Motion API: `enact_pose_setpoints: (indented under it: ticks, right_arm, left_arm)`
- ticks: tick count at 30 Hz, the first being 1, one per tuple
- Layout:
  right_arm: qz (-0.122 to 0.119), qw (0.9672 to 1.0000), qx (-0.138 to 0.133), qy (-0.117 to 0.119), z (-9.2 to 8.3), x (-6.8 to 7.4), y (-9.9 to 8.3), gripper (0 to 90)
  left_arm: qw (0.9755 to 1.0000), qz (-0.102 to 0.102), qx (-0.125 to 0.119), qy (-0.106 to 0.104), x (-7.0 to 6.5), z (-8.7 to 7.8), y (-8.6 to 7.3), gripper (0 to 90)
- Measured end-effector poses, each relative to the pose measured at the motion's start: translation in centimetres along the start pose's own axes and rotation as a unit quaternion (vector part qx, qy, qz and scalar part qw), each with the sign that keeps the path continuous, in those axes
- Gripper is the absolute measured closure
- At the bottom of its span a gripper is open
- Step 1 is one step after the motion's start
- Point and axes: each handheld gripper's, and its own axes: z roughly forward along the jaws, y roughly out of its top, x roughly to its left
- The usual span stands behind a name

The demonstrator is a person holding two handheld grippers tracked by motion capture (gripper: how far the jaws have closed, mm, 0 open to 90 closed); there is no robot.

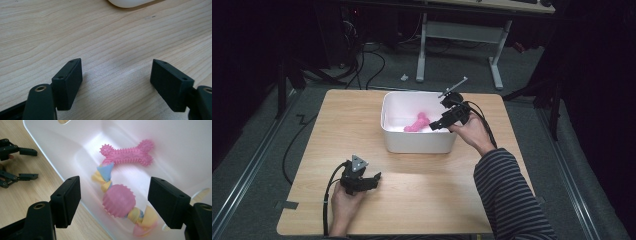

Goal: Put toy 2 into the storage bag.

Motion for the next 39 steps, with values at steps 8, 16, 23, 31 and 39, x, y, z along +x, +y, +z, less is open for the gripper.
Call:
enact_pose_setpoints:
  ticks: [8, 16, 23, 31, 39]
  right_arm:
    - [-0.009, 0.9896, -0.135, -0.05, -3.5, 2.5, -7.3, 31.9]
    - [0.074, 0.9826, -0.144, -0.091, 1.5, 2.4, -20.7, 34.0]
    - [0.125, 0.9711, -0.134, -0.152, 4.4, 1.8, -25.5, 33.6]
    - [0.119, 0.9713, -0.126, -0.164, 4.6, 2.0, -25.3, 30.8]
    - [0.121, 0.9712, -0.125, -0.163, 4.6, 2.0, -25.2, 28.7]
  left_arm:
    - [1.0, 0.001, 0.0, 0.0, 0.0, 0.0, 0.0, 26.0]
    - [1.0, 0.002, 0.001, 0.001, 0.0, 0.0, 0.0, 25.8]
    - [1.0, 0.001, 0.001, 0.001, 0.0, 0.0, 0.0, 25.8]
    - [1.0, 0.001, 0.0, 0.001, -0.1, 0.0, 0.0, 25.8]
    - [1.0, 0.0, 0.0, 0.002, -0.1, 0.0, 0.0, 25.9]
